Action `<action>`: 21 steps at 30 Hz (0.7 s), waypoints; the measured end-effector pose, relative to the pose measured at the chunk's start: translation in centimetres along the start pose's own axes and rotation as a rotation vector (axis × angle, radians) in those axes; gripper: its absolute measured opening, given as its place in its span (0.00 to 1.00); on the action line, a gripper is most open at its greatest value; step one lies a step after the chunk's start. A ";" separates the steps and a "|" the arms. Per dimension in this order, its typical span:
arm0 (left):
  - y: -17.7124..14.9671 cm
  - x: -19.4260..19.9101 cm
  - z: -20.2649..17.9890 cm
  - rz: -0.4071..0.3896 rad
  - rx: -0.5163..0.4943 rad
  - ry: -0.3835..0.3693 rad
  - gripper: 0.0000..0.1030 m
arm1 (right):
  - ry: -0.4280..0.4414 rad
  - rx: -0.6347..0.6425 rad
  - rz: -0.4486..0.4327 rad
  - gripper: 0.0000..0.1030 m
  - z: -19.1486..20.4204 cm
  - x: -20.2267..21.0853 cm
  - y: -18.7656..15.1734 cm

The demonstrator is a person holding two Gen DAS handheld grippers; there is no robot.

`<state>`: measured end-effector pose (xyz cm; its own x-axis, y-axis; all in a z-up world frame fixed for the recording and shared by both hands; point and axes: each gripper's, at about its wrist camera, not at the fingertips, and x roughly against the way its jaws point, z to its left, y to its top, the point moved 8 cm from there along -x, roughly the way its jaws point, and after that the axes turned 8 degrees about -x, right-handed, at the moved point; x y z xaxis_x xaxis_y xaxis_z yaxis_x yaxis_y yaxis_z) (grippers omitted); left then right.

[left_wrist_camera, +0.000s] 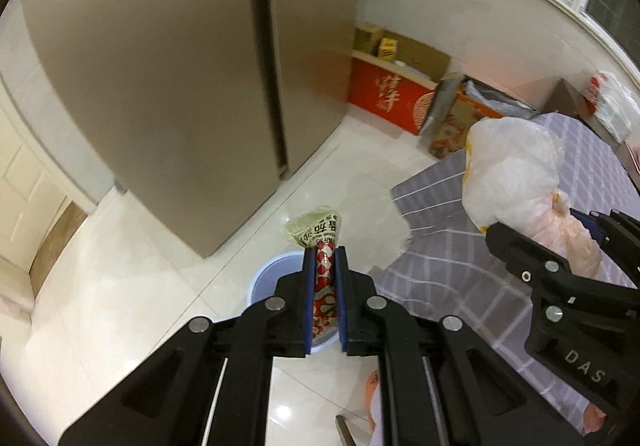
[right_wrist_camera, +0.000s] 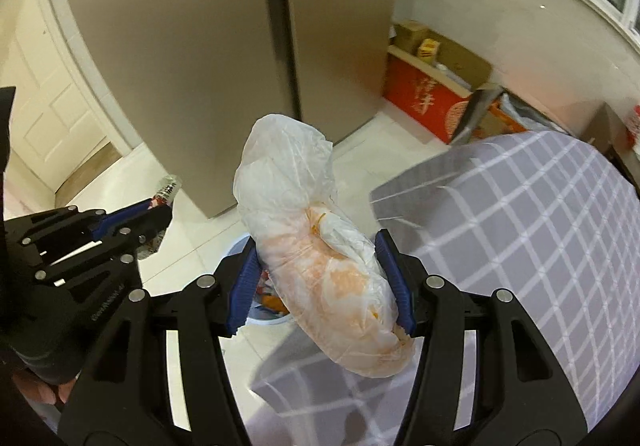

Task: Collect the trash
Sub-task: 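Carry the food bag and snack stick over the blue bucket with both grippers, then open both grippers to drop the food bag and snack stick into the bucket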

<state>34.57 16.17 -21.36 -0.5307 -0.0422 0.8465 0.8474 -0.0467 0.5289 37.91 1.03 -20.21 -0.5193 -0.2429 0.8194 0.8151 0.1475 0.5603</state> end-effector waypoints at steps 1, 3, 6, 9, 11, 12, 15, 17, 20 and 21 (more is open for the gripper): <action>-0.2 -0.3 0.5 0.007 0.008 0.000 0.09 | 0.004 0.005 0.010 0.54 0.6 -0.6 -0.1; -0.7 -1.2 1.5 0.025 0.028 0.000 0.09 | 0.010 0.012 0.031 0.54 1.6 -1.6 -0.1; -1.1 -2.4 2.3 0.046 0.045 -0.004 0.09 | 0.008 0.016 0.063 0.54 2.5 -3.3 -0.2; -1.1 -3.6 3.0 0.057 0.041 0.011 0.19 | 0.002 0.007 0.092 0.54 2.9 -4.7 -0.5; -1.2 -4.1 3.0 0.064 0.037 0.025 0.31 | -0.001 0.000 0.109 0.54 2.6 -5.5 -0.5; -1.2 -4.4 3.0 0.066 0.036 0.023 0.32 | -0.007 -0.002 0.119 0.54 2.6 -6.0 -0.5; -1.5 -5.3 4.0 0.087 0.059 0.014 0.32 | -0.026 -0.014 0.139 0.54 2.8 -7.0 -0.5; -1.9 -5.6 4.6 0.096 0.069 0.015 0.32 | -0.023 -0.018 0.153 0.54 3.2 -7.6 -0.4; -2.9 -5.9 6.0 0.110 0.083 0.029 0.32 | 0.010 -0.010 0.158 0.63 4.4 -8.3 -0.3; -3.0 -5.9 6.3 0.113 0.086 0.034 0.32 | 0.023 -0.003 0.165 0.67 4.9 -8.7 -0.2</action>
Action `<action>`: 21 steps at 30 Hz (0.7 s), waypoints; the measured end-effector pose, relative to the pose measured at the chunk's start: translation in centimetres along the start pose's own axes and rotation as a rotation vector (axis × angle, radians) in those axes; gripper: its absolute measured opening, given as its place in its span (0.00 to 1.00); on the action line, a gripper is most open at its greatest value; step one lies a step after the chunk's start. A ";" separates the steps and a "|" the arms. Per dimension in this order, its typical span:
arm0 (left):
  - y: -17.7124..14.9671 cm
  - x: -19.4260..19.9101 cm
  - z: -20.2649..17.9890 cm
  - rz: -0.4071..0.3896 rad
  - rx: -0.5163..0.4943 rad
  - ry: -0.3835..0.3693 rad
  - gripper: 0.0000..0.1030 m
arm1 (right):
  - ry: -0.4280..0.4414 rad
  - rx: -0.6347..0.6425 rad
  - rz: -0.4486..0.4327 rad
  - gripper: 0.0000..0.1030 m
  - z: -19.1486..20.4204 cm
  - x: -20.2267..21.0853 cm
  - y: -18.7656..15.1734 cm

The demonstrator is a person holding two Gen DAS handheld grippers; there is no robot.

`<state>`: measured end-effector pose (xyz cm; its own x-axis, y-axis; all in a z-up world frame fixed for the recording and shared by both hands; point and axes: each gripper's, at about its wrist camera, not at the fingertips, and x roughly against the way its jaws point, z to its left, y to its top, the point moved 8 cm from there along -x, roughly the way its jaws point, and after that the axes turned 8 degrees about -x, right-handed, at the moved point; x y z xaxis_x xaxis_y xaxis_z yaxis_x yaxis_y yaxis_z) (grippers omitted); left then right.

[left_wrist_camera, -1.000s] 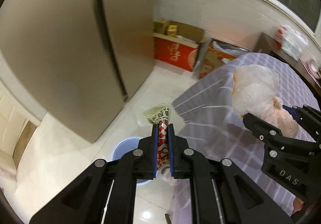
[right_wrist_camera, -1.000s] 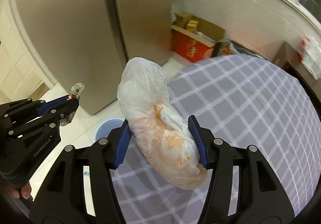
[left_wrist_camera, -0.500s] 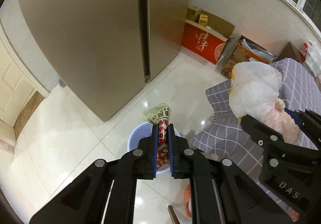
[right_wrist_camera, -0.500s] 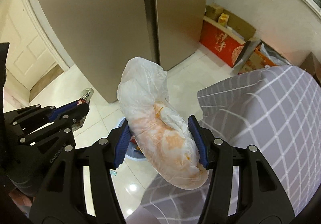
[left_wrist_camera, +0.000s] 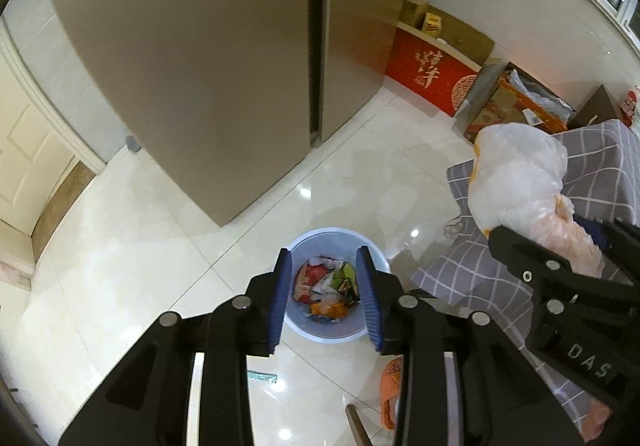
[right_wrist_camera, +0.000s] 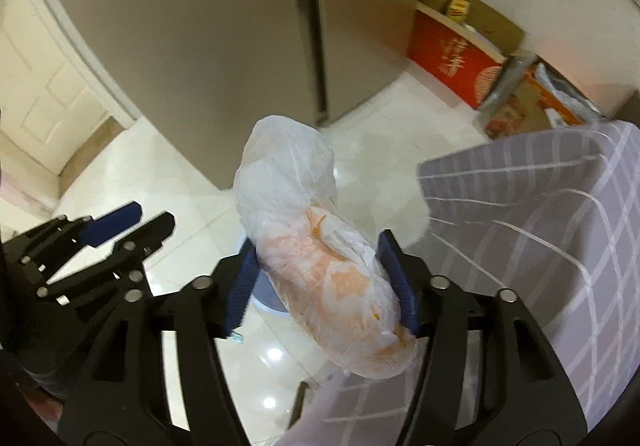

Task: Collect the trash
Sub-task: 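Open both grippers to drop the food bag and snack stick into the bucket, then lower both grippers toward the teal toothpaste box lying on the floor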

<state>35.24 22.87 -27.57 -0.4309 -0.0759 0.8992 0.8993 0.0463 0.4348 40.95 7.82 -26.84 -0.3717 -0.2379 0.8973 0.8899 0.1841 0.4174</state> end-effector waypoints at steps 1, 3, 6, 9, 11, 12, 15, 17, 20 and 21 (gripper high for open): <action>-0.2 0.0 0.4 0.003 0.006 0.008 0.32 | -0.007 0.000 0.007 0.71 0.2 -0.3 0.0; -0.8 -0.1 1.4 0.007 0.023 0.023 0.32 | -0.004 -0.006 0.008 0.71 0.6 -0.6 -0.2; -1.6 -0.4 2.3 0.023 0.038 0.034 0.32 | 0.004 -0.011 0.034 0.71 1.2 -1.1 -0.9; -2.1 -0.4 2.8 0.033 0.048 0.043 0.32 | -0.009 0.002 0.048 0.71 1.6 -1.4 -1.8; -2.5 -0.2 2.7 0.033 0.050 0.041 0.33 | -0.015 0.008 0.052 0.71 1.7 -1.5 -2.2; -2.6 -0.1 2.7 0.031 0.049 0.042 0.36 | -0.015 0.010 0.051 0.71 1.8 -1.4 -2.4; -2.9 0.7 2.3 0.015 0.037 0.050 0.42 | -0.017 0.021 0.042 0.71 2.1 -0.6 -2.9; -3.3 1.3 2.0 0.002 0.038 0.045 0.46 | -0.015 0.028 0.024 0.71 2.2 0.2 -3.0; -3.9 2.2 1.6 -0.015 0.046 0.040 0.52 | -0.017 0.034 -0.008 0.71 2.3 2.0 -3.5; -4.2 2.7 1.4 -0.024 0.047 0.040 0.52 | -0.012 0.031 -0.024 0.71 2.2 2.8 -3.7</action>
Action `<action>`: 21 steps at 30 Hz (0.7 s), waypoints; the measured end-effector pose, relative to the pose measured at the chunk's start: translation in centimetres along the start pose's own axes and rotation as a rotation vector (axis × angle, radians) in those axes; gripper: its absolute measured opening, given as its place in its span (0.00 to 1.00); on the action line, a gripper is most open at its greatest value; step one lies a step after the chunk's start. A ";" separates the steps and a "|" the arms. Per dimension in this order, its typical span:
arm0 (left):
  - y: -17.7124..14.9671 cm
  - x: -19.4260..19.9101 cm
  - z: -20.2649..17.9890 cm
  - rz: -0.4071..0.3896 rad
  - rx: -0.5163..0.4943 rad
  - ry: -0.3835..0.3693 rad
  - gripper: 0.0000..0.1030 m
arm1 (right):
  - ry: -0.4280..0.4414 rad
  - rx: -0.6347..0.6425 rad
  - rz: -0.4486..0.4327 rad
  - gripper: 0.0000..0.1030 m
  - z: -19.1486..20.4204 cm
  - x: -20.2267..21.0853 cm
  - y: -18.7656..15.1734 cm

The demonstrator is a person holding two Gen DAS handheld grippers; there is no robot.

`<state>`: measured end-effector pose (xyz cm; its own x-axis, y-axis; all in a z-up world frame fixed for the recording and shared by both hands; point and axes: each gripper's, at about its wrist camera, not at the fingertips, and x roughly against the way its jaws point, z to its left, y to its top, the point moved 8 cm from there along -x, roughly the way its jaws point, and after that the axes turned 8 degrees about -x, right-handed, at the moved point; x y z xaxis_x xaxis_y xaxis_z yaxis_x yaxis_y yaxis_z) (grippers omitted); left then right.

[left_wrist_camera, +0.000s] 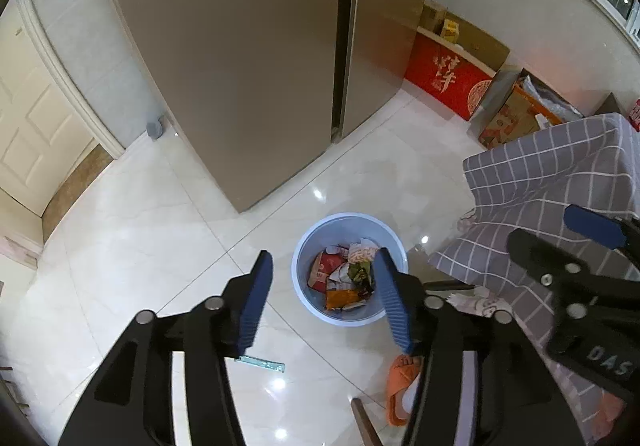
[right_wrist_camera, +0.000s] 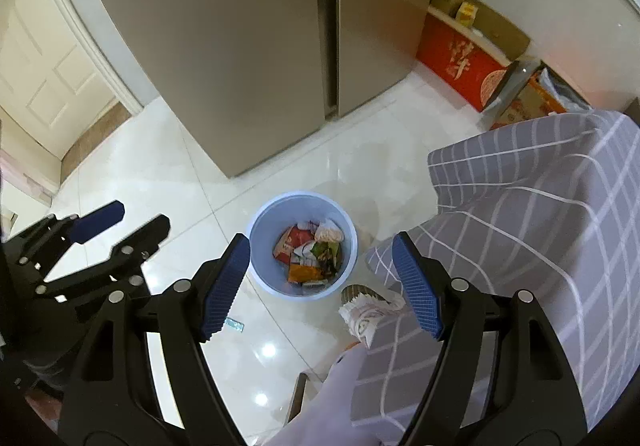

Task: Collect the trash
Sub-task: 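Lower both grippers toward the teal toothpaste box lying on the floor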

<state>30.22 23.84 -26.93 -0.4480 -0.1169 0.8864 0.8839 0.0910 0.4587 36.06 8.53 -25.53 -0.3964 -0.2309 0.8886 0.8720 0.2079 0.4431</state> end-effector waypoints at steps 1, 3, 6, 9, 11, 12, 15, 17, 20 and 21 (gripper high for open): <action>-0.2 0.3 -0.1 -0.004 0.000 0.000 0.53 | 0.004 -0.001 -0.007 0.71 -0.1 0.3 -0.1; -0.7 0.8 -0.3 -0.010 0.001 0.002 0.54 | 0.010 -0.004 -0.026 0.71 -0.2 1.5 -0.5; -1.4 1.9 -0.6 -0.025 0.008 0.007 0.59 | 0.013 -0.001 -0.049 0.71 -0.4 2.7 -1.2; -2.5 3.1 -0.5 -0.046 0.012 0.020 0.65 | 0.021 0.007 -0.063 0.73 -0.2 3.4 -1.9; -3.3 3.6 -0.1 -0.049 0.020 0.029 0.67 | 0.037 0.018 -0.075 0.74 0.0 3.7 -2.4; -3.9 3.9 0.3 -0.051 0.028 0.032 0.68 | 0.048 0.027 -0.078 0.74 0.4 3.7 -2.8; -5.7 4.1 1.5 -0.043 0.059 0.053 0.69 | 0.075 0.053 -0.069 0.74 2.0 3.1 -3.9; -7.0 4.0 2.4 -0.030 0.082 0.061 0.69 | 0.101 0.071 -0.057 0.74 3.1 2.6 -4.7; -9.1 3.9 4.1 -0.019 0.137 0.087 0.69 | 0.135 0.102 -0.049 0.74 4.8 1.8 -5.7; -9.6 3.7 4.6 -0.009 0.156 0.089 0.69 | 0.146 0.122 -0.044 0.74 5.5 1.4 -6.0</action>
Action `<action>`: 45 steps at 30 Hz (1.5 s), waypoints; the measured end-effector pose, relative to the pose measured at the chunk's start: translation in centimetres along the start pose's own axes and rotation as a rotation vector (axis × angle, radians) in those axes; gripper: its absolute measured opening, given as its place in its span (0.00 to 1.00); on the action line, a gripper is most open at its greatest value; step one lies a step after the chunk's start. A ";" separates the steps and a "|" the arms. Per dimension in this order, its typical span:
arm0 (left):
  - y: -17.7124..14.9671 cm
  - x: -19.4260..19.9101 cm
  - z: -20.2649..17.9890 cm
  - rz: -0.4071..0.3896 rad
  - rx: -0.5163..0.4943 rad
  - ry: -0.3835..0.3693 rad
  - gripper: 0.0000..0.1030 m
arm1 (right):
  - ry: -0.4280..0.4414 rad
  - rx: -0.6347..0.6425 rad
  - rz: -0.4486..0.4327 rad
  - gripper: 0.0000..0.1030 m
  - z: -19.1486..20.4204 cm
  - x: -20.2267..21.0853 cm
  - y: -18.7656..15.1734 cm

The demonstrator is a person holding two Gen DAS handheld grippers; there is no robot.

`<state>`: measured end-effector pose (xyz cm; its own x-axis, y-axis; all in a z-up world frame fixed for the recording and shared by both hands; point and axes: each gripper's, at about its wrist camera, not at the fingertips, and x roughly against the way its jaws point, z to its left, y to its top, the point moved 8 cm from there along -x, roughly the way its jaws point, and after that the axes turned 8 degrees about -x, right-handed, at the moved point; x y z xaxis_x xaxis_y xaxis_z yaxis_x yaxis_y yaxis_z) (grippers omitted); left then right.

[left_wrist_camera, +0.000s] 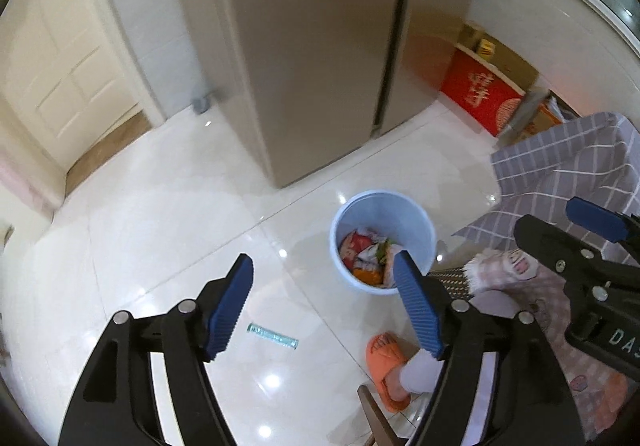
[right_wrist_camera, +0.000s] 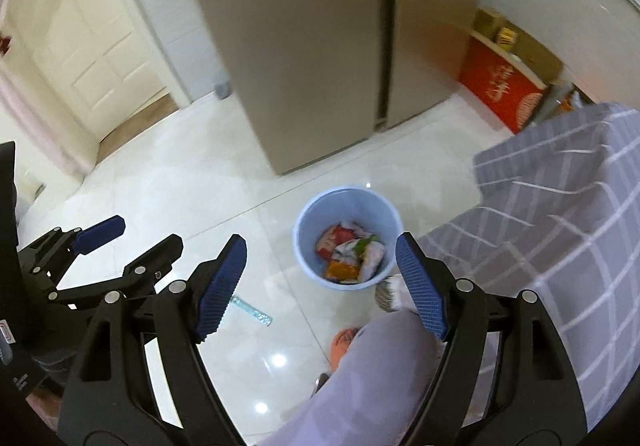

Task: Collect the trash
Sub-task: 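Lower both grippers toward the teal toothpaste box lying on the floor, then grasp the teal toothpaste box from the floor with the right gripper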

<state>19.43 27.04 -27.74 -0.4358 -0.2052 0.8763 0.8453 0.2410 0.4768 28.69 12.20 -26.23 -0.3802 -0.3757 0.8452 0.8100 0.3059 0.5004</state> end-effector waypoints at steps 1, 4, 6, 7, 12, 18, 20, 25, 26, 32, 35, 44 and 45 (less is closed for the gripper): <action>-0.7 -0.2 0.6 0.017 0.025 0.005 0.69 | 0.009 0.011 0.003 0.74 0.4 -0.3 -0.3; -2.3 -0.1 2.2 0.027 0.091 0.021 0.69 | 0.066 0.035 0.011 0.74 1.9 -1.0 -0.8; -3.6 -0.1 3.3 0.026 0.124 0.057 0.69 | 0.099 0.098 0.022 0.74 3.2 -1.9 -1.2; -4.3 -0.3 3.9 0.033 0.143 0.073 0.69 | 0.100 0.120 0.021 0.74 3.6 -2.2 -1.4; -8.0 -3.2 7.3 0.067 0.238 0.091 0.71 | 0.110 0.164 0.046 0.74 5.2 -5.1 -2.5; -13.0 -9.8 12.6 0.166 0.380 0.047 0.71 | 0.113 0.326 0.140 0.74 10.3 -12.2 -3.8; -15.1 -13.1 14.3 0.216 0.405 0.052 0.71 | 0.133 0.382 0.183 0.74 12.1 -14.9 -4.6; -19.9 -21.6 17.4 0.344 0.524 0.021 0.71 | 0.227 0.514 0.379 0.74 17.5 -24.6 -8.3; -20.4 -23.0 17.7 0.352 0.547 0.009 0.71 | 0.257 0.519 0.455 0.74 18.7 -26.9 -9.2; -26.3 -34.3 20.0 0.484 0.672 -0.042 0.71 | 0.204 0.811 0.521 0.74 22.2 -37.1 -14.0; -29.1 -39.0 20.4 0.526 0.730 -0.062 0.71 | 0.226 0.846 0.572 0.74 21.6 -42.8 -18.1; -35.1 -48.9 19.4 0.632 0.884 -0.109 0.71 | 0.295 0.792 0.695 0.74 16.4 -52.1 -29.8; -35.5 -49.8 19.3 0.634 0.881 -0.106 0.71 | 0.300 0.781 0.704 0.74 15.8 -52.8 -31.2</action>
<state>5.17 46.96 -86.97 -0.0590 0.2692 0.9613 0.4256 0.8778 -0.2197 16.44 36.30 -83.53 0.2677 -0.0650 0.9613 0.2566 0.9665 -0.0061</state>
